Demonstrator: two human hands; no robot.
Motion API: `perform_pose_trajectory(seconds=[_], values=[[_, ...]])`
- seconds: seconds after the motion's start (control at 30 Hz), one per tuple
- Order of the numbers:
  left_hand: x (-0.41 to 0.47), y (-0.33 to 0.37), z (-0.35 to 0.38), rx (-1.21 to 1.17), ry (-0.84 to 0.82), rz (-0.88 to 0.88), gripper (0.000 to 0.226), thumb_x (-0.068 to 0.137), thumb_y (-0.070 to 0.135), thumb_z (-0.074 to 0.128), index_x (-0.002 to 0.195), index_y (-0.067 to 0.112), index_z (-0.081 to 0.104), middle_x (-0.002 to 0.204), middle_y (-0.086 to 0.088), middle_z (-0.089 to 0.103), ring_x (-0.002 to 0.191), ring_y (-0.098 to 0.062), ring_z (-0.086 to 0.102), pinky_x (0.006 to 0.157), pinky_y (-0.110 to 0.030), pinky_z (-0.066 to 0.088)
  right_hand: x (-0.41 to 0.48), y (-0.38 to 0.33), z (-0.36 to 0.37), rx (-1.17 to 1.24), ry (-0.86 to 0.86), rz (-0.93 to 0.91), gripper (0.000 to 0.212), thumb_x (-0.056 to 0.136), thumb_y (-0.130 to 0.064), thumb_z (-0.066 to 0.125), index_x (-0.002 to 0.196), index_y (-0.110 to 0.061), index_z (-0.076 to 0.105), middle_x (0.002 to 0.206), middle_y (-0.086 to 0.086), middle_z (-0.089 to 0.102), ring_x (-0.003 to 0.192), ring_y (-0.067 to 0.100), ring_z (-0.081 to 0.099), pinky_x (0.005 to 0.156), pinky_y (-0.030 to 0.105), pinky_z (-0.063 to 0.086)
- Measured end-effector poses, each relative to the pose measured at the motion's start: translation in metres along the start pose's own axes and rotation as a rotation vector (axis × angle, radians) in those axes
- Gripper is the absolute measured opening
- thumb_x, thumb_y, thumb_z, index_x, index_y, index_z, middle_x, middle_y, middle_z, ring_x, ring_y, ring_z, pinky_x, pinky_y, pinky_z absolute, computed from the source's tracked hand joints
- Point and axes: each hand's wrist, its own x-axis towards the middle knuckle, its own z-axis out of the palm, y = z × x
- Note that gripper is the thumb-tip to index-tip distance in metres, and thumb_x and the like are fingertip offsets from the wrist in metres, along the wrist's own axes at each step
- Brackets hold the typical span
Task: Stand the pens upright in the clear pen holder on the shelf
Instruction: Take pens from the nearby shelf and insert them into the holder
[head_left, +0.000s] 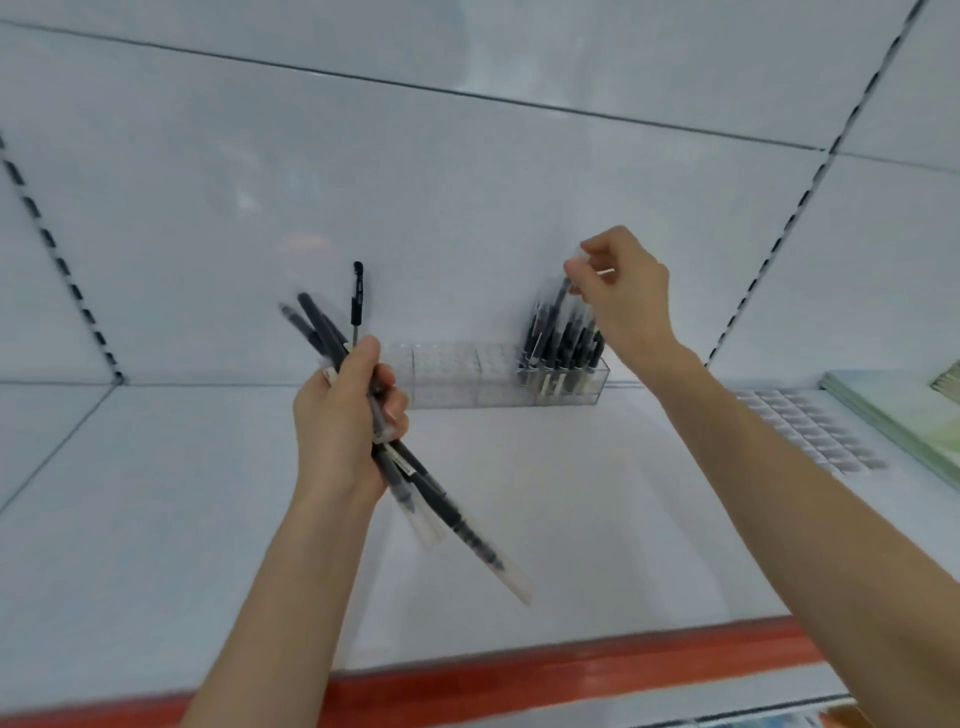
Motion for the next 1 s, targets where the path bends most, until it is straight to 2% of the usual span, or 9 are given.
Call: perform_pose_trajectory(seconds=[0.13, 0.27, 0.57, 0.63, 0.73, 0.77, 0.83, 0.93, 1.0], values=[[-0.009, -0.016, 0.017, -0.018, 0.051, 0.029, 0.029, 0.093, 0.014, 0.05, 0.065, 0.014, 0.043, 0.047, 0.006, 0.048, 0.032, -0.005, 0.036, 0.033, -0.011, 0.021, 0.011, 0.01, -0.006, -0.019, -0.127, -0.061, 0.011, 0.086, -0.013, 0.058, 0.094, -0.006, 0.055, 0.083, 0.015, 0.064, 0.075, 0.028, 0.064, 0.075, 0.035, 0.053], [-0.015, -0.024, 0.024, -0.021, 0.099, 0.059, 0.028, 0.093, 0.014, 0.051, 0.066, 0.013, 0.044, 0.047, 0.006, 0.048, 0.032, -0.005, 0.036, 0.033, -0.012, 0.02, 0.016, 0.018, -0.002, -0.119, -0.208, -0.148, 0.012, 0.086, -0.013, 0.059, 0.092, -0.003, 0.059, 0.082, 0.004, 0.059, 0.076, 0.016, 0.054, 0.07, 0.021, 0.043], [-0.012, -0.016, 0.029, -0.041, 0.141, 0.118, 0.028, 0.093, 0.012, 0.051, 0.067, 0.013, 0.041, 0.049, 0.005, 0.047, 0.032, -0.005, 0.036, 0.033, -0.012, 0.019, 0.018, 0.036, 0.008, -0.447, -0.237, -0.331, 0.02, 0.088, -0.012, 0.055, 0.085, 0.005, 0.065, 0.089, 0.021, 0.061, 0.09, 0.033, 0.052, 0.075, 0.028, 0.035], [-0.009, -0.015, 0.03, -0.086, 0.17, 0.13, 0.028, 0.092, 0.012, 0.052, 0.067, 0.013, 0.04, 0.05, 0.005, 0.047, 0.033, -0.006, 0.036, 0.033, -0.013, 0.02, 0.014, 0.032, 0.001, -0.406, -0.22, -0.35, 0.021, 0.088, -0.011, 0.055, 0.091, 0.007, 0.067, 0.097, 0.025, 0.064, 0.096, 0.036, 0.054, 0.083, 0.027, 0.035], [-0.004, -0.012, 0.031, -0.155, 0.223, 0.17, 0.026, 0.091, 0.013, 0.053, 0.068, 0.014, 0.041, 0.048, 0.006, 0.048, 0.033, -0.006, 0.037, 0.034, -0.014, 0.023, -0.007, 0.01, -0.015, -0.123, -0.136, -0.214, 0.017, 0.089, -0.017, 0.056, 0.096, -0.007, 0.067, 0.101, 0.005, 0.066, 0.095, 0.014, 0.057, 0.084, 0.017, 0.04], [-0.003, -0.011, 0.031, -0.168, 0.243, 0.185, 0.026, 0.091, 0.013, 0.053, 0.067, 0.014, 0.041, 0.047, 0.006, 0.048, 0.034, -0.006, 0.037, 0.034, -0.014, 0.023, -0.019, 0.002, -0.021, -0.014, -0.184, -0.125, 0.014, 0.089, -0.02, 0.056, 0.089, -0.012, 0.066, 0.094, 0.0, 0.067, 0.087, 0.008, 0.058, 0.08, 0.017, 0.043], [0.0, -0.009, 0.033, -0.188, 0.28, 0.216, 0.028, 0.091, 0.014, 0.052, 0.065, 0.014, 0.042, 0.045, 0.007, 0.047, 0.034, -0.006, 0.037, 0.035, -0.015, 0.023, -0.044, -0.012, -0.032, 0.085, -0.43, 0.027, 0.022, 0.089, -0.027, 0.055, 0.081, -0.008, 0.065, 0.082, 0.004, 0.07, 0.074, 0.008, 0.06, 0.077, 0.025, 0.049], [0.005, -0.006, 0.033, -0.226, 0.322, 0.272, 0.031, 0.091, 0.015, 0.051, 0.062, 0.013, 0.04, 0.044, 0.008, 0.046, 0.035, -0.007, 0.038, 0.036, -0.016, 0.024, -0.079, -0.02, -0.038, 0.145, -0.875, 0.215, 0.018, 0.088, -0.033, 0.055, 0.091, -0.018, 0.065, 0.083, 0.001, 0.073, 0.075, 0.01, 0.068, 0.073, 0.028, 0.054], [0.009, -0.006, 0.032, -0.236, 0.337, 0.294, 0.03, 0.09, 0.014, 0.051, 0.064, 0.013, 0.038, 0.047, 0.007, 0.046, 0.036, -0.008, 0.038, 0.036, -0.017, 0.024, -0.09, -0.018, -0.035, 0.193, -0.935, 0.243, 0.008, 0.086, -0.025, 0.059, 0.088, -0.02, 0.065, 0.076, -0.001, 0.073, 0.07, 0.011, 0.068, 0.067, 0.023, 0.055]])
